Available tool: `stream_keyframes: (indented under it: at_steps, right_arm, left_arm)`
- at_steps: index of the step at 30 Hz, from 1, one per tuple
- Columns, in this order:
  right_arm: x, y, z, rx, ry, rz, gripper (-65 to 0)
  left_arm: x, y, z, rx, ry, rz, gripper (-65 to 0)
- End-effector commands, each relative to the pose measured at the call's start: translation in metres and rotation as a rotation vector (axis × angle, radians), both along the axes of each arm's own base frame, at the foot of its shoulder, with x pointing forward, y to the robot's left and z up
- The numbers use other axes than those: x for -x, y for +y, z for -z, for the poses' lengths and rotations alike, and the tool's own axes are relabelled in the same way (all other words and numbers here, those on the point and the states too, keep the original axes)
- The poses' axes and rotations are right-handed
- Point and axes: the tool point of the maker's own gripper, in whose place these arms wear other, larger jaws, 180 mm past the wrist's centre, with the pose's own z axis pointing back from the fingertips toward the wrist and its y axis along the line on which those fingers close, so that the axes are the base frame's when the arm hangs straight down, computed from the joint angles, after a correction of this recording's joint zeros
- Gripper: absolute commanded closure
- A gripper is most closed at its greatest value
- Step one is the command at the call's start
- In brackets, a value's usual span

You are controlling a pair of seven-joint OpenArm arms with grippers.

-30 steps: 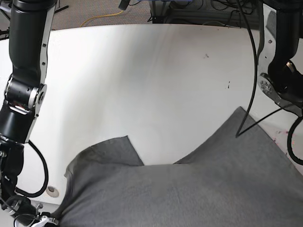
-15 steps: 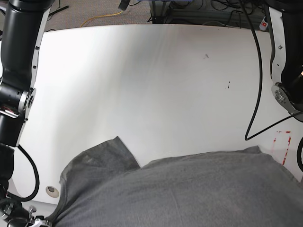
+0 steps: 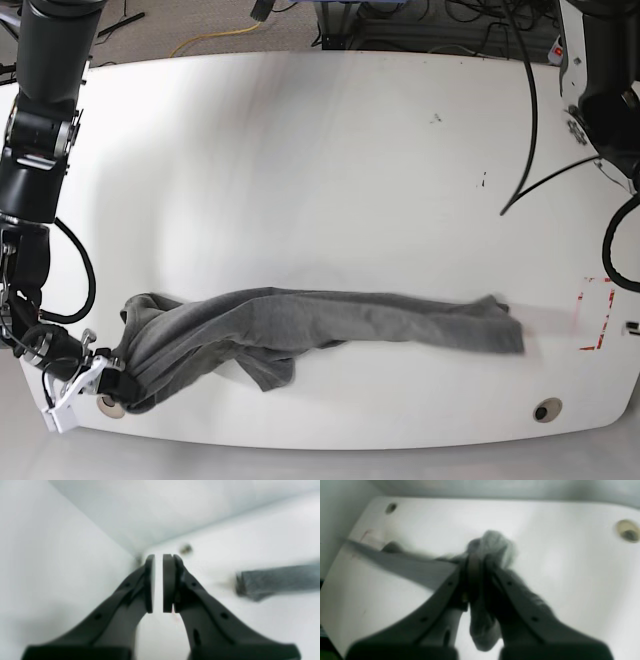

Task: Fold the T-shirt properly
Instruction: 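Lay the shirt down and open the left gripper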

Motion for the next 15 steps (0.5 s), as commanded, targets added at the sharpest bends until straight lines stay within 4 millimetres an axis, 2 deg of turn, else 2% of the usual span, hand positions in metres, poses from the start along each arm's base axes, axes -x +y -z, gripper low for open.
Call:
stream_keyframes:
  at_steps: [1,4,8,10,13,15]
  right_arm:
    - [0.006,-0.017,-0.022,-0.011,-0.068,0.035,0.0]
    - [0.022,-0.019,0.004,-0.006,-0.021,0.037,0.0]
    - [0.046,-0.016,0.035,0.010,0.034,0.029,0.0]
    - [0.059,-0.016,0.050,0.013,0.059,0.030,0.0]
    - [0.072,-0.008,0.066,0.007,0.087,0.017,0.0]
    - [0.078,0.002,0.072,0.000,0.092,0.001,0.0]
  left_arm:
    - [0.015,0.013,-0.006,-0.015,-0.012,-0.047,-3.6]
    - [0.027,0.015,0.025,0.013,0.061,-0.042,-3.6]
    - [0.047,0.017,0.076,0.050,0.186,-0.032,-3.6]
    - [0.054,0.009,0.102,0.078,0.246,-0.018,-3.6]
    - [0.061,-0.006,0.131,0.127,0.282,0.015,-4.7]
    - [0.066,-0.017,0.150,0.165,0.301,0.038,-9.9]
